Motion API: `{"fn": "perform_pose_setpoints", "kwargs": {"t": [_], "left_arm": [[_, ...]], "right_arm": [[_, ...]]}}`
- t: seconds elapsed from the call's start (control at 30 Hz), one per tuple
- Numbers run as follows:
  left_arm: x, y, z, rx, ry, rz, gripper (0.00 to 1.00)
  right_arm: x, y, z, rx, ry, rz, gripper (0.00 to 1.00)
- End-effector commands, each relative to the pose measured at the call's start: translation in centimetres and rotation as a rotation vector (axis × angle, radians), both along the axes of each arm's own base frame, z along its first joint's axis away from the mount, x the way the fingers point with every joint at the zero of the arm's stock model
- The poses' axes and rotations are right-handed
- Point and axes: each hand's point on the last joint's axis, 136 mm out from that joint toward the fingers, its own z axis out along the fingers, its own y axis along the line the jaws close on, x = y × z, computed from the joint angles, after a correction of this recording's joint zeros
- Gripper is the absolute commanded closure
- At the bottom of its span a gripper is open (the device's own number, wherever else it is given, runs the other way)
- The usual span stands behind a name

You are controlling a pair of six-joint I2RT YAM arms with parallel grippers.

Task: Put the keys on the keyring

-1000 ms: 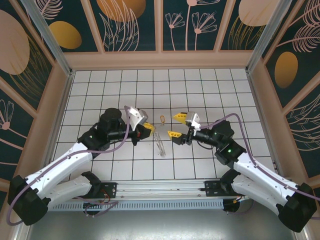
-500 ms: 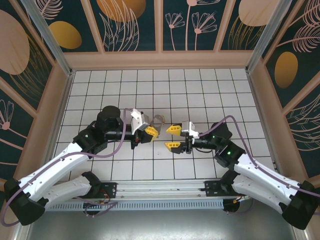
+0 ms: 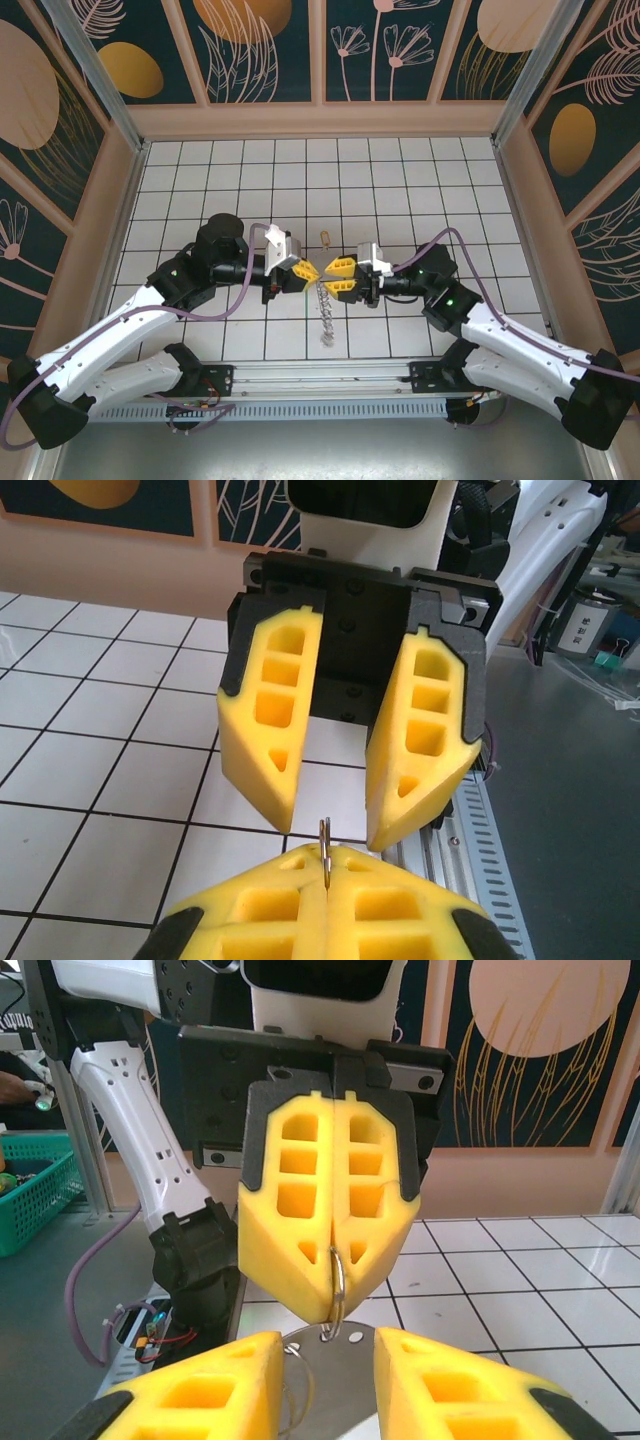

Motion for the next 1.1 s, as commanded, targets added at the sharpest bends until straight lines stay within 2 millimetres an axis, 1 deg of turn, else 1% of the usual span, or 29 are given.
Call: {"fn": "perform_pose_setpoints", "kwargs": {"t": [0.0, 0.3, 0.73, 0.87, 0.93, 1.03, 1.07], "left_arm": [[-0.8, -0.2, 1.7, -0.032, -0.040, -0.051, 1.00], [-0.8, -0.2, 1.0, 0.004, -0.031, -0.055, 1.00], [-0.7, -0.3, 0.8, 0.012, -0.017, -0.048, 1.00], [-0.9, -0.4, 0.6, 0.018, -0.012, -0.049, 1.00], [-0.9, -0.5, 0.5, 0.020, -0.008, -0.052, 1.00], [-1.0, -0.6, 0.4, 0.021, -0.006, -0.054, 1.00], [-1.1, -0.6, 0.4, 0.022, -0.006, -0.057, 1.00]], "right_arm": [[-0.4, 0.2, 1.4, 0.036, -0.024, 0.025, 0.70], [-0.4, 0.9, 1.3, 0.034, -0.025, 0.048, 0.72], [-0.8, 1.2, 1.5, 0.045, -0.029, 0.061, 0.83], [-0.8, 1.1, 1.5, 0.051, -0.026, 0.056, 0.83], [-0.7, 1.2, 1.6, 0.052, -0.027, 0.050, 0.88], [-0.6, 1.2, 1.6, 0.054, -0.026, 0.047, 1.00], [-0.5, 1.2, 1.6, 0.055, -0.027, 0.042, 1.00]]}}
